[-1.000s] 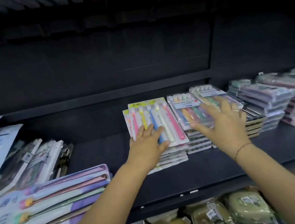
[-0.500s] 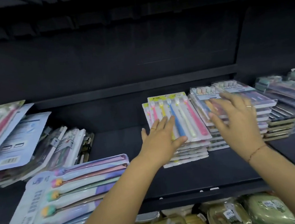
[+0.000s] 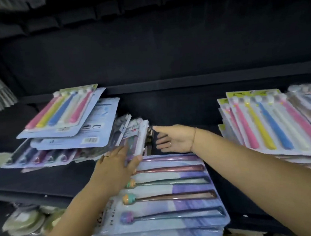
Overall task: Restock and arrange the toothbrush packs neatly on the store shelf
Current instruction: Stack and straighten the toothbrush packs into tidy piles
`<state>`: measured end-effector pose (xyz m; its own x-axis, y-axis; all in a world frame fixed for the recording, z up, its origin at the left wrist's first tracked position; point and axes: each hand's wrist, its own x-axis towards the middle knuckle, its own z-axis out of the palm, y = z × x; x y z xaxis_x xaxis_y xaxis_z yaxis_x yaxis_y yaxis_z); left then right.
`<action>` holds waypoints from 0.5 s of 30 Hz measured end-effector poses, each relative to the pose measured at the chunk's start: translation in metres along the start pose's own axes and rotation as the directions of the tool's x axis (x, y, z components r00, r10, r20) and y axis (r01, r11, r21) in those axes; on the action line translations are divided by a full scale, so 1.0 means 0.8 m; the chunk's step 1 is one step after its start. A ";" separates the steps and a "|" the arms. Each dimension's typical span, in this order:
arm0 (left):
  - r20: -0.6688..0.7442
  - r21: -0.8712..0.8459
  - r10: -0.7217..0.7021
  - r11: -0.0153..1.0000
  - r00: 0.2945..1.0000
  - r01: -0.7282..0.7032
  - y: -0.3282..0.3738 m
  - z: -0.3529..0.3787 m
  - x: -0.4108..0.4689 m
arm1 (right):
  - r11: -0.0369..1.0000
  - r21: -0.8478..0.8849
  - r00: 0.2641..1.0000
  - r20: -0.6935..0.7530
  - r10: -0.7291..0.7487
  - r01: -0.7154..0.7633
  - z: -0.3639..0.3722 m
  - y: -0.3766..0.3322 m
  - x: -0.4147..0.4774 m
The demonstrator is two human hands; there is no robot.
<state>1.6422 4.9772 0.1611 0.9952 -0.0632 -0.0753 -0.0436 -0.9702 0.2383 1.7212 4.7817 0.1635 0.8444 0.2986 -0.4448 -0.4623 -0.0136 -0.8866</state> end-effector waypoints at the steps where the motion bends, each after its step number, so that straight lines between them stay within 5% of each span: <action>1: -0.007 -0.023 -0.005 1.000 1.000 0.005 -0.002 0.002 0.000 | 0.999 0.019 0.999 0.023 0.041 -0.041 0.010 0.001 0.017; 5: -0.068 -0.027 -0.063 0.998 0.996 0.061 -0.005 0.011 -0.001 | 0.993 -0.032 0.989 0.092 0.118 -0.116 0.050 0.000 0.070; 11: -0.065 -0.149 -0.113 0.983 0.991 0.103 -0.007 0.015 -0.002 | 0.992 -0.103 0.996 -0.062 0.066 -0.073 0.073 0.002 0.096; 15: -0.026 -0.165 -0.103 0.982 0.994 0.097 -0.005 0.009 -0.005 | 0.998 0.049 0.995 -0.083 0.051 -0.047 0.043 0.001 0.089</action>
<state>1.6379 4.9800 0.1534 0.9963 0.0429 -0.0739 0.0683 -0.9198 0.3863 1.7712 4.8358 0.1355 0.8394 0.2176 -0.4980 -0.5138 0.0191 -0.8577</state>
